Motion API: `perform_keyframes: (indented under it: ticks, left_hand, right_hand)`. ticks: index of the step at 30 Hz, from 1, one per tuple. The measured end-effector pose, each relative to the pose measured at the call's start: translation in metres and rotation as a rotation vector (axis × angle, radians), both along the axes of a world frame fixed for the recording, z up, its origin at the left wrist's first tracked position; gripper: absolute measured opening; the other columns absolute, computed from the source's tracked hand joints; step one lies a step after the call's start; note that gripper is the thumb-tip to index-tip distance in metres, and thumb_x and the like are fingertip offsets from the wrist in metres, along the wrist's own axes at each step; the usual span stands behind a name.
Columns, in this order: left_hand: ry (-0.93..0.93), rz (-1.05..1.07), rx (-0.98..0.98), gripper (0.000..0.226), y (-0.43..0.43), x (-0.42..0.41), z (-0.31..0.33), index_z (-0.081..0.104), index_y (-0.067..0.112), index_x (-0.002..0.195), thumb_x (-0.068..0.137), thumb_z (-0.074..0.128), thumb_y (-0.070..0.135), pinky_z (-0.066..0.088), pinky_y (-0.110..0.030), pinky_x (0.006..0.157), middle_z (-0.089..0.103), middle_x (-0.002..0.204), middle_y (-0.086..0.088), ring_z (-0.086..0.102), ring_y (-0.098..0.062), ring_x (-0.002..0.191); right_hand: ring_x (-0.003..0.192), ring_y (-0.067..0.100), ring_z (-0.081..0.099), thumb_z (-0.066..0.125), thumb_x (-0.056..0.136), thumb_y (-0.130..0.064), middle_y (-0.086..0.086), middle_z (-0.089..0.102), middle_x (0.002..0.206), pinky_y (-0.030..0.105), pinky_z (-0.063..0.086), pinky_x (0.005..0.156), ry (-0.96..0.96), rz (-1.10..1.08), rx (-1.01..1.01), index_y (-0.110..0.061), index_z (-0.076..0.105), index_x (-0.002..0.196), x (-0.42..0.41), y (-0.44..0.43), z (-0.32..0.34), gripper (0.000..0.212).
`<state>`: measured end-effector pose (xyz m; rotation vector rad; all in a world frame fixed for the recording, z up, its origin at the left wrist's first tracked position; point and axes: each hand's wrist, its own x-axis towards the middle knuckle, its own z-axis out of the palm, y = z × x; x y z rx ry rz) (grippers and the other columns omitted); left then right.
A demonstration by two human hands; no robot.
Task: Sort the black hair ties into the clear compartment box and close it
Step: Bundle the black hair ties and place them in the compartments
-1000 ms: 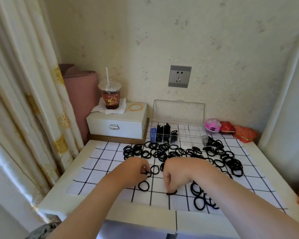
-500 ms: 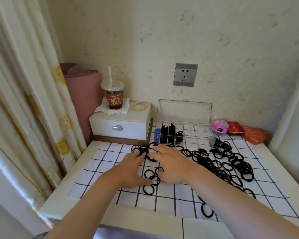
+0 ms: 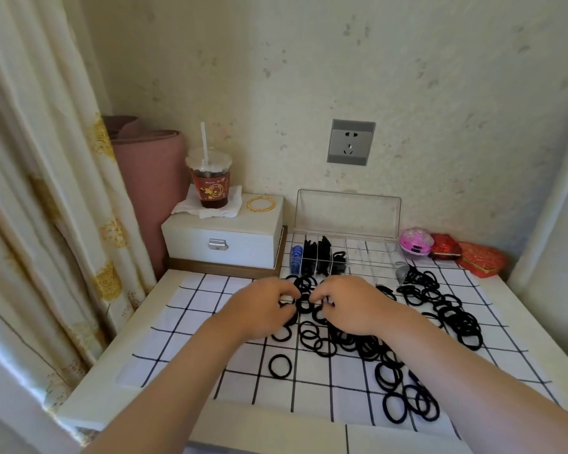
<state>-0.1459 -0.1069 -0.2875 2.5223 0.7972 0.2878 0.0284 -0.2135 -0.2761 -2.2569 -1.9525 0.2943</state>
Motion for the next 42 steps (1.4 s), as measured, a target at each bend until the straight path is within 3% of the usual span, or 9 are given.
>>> perform_keyframes:
  ticks: [3, 9, 13, 16, 23, 26, 30, 35, 42]
  left_hand:
    - [-0.069, 0.124, 0.043, 0.025, 0.016, -0.002, 0.001, 0.063, 0.033, 0.118, 0.096, 0.055, 0.023, 0.047, -0.023, 0.086, 0.062, 0.118, 0.014, 0.057, -0.005, 0.098]
    - [0.132, 0.193, 0.211, 0.035, 0.036, 0.001, -0.024, 0.059, 0.024, 0.130, 0.095, 0.058, 0.021, 0.046, -0.032, 0.099, 0.052, 0.128, 0.001, 0.046, -0.018, 0.122]
    - [0.268, 0.193, 0.202, 0.021, 0.044, 0.008, -0.025, 0.072, 0.013, 0.106, 0.096, 0.056, 0.024, 0.052, -0.031, 0.085, 0.064, 0.110, -0.006, 0.061, -0.021, 0.100]
    - [0.292, 0.201, 0.202, 0.021, 0.045, 0.008, -0.023, 0.075, 0.018, 0.101, 0.095, 0.056, 0.025, 0.056, -0.031, 0.079, 0.068, 0.100, -0.003, 0.065, -0.020, 0.087]
    - [-0.042, 0.060, 0.117, 0.011, 0.029, -0.006, -0.012, 0.068, 0.030, 0.099, 0.094, 0.058, 0.031, 0.051, -0.023, 0.079, 0.063, 0.096, 0.017, 0.058, -0.003, 0.090]
    - [-0.014, -0.054, 0.116, 0.009, 0.020, -0.009, -0.014, 0.072, 0.030, 0.094, 0.092, 0.063, 0.031, 0.040, -0.014, 0.073, 0.058, 0.090, 0.021, 0.051, 0.000, 0.090]
    - [0.037, -0.071, 0.058, 0.026, 0.016, -0.012, -0.016, 0.071, 0.022, 0.116, 0.093, 0.061, 0.023, 0.037, -0.012, 0.082, 0.050, 0.104, 0.015, 0.051, -0.003, 0.099]
    - [0.122, -0.130, 0.112, 0.035, 0.019, -0.016, -0.014, 0.069, 0.024, 0.121, 0.087, 0.070, 0.017, 0.043, -0.019, 0.096, 0.050, 0.116, 0.013, 0.047, -0.004, 0.113]
    - [0.123, -0.130, 0.270, 0.025, 0.019, -0.011, -0.019, 0.067, 0.023, 0.118, 0.094, 0.061, 0.028, 0.047, -0.025, 0.089, 0.050, 0.118, 0.011, 0.048, -0.008, 0.108]
  right_hand:
    - [0.105, 0.013, 0.062, 0.054, 0.096, -0.018, -0.008, 0.065, 0.117, 0.026, 0.048, 0.092, -0.008, 0.019, 0.114, -0.028, 0.071, 0.119, -0.004, 0.009, 0.001, 0.030]
    - [0.083, 0.017, 0.061, 0.059, 0.091, -0.036, -0.005, 0.060, 0.097, 0.039, 0.055, 0.078, -0.210, 0.066, 0.021, -0.024, 0.076, 0.091, -0.012, 0.032, -0.008, 0.021]
    - [0.079, 0.022, 0.065, 0.066, 0.085, -0.045, 0.005, 0.069, 0.089, 0.035, 0.055, 0.067, -0.168, 0.034, -0.063, -0.016, 0.076, 0.079, -0.012, 0.040, -0.008, 0.031]
    - [0.085, 0.015, 0.066, 0.071, 0.086, -0.038, -0.007, 0.073, 0.091, 0.031, 0.053, 0.073, -0.117, 0.055, -0.104, -0.023, 0.080, 0.089, -0.011, 0.042, -0.002, 0.018]
    - [0.069, 0.020, 0.055, 0.057, 0.087, -0.028, 0.003, 0.058, 0.093, 0.036, 0.051, 0.064, -0.239, 0.117, -0.096, -0.010, 0.066, 0.074, -0.014, 0.030, 0.000, 0.024]
    - [0.071, 0.019, 0.054, 0.048, 0.090, -0.032, 0.000, 0.052, 0.088, 0.035, 0.045, 0.064, -0.062, 0.014, -0.016, -0.014, 0.057, 0.080, -0.010, 0.026, 0.005, 0.022]
    - [0.071, 0.018, 0.048, 0.040, 0.095, -0.030, 0.003, 0.051, 0.078, 0.042, 0.045, 0.069, 0.227, -0.115, 0.017, -0.012, 0.050, 0.077, -0.003, 0.026, 0.014, 0.028]
    - [0.071, 0.014, 0.051, 0.060, 0.095, -0.039, 0.001, 0.055, 0.077, 0.032, 0.042, 0.067, 0.295, -0.072, -0.069, -0.002, 0.064, 0.090, 0.003, 0.017, 0.017, 0.037]
    - [0.058, 0.008, 0.066, 0.066, 0.094, -0.030, 0.004, 0.073, 0.073, 0.019, 0.049, 0.058, 0.343, -0.108, -0.104, -0.021, 0.069, 0.088, 0.016, 0.004, 0.015, 0.011]
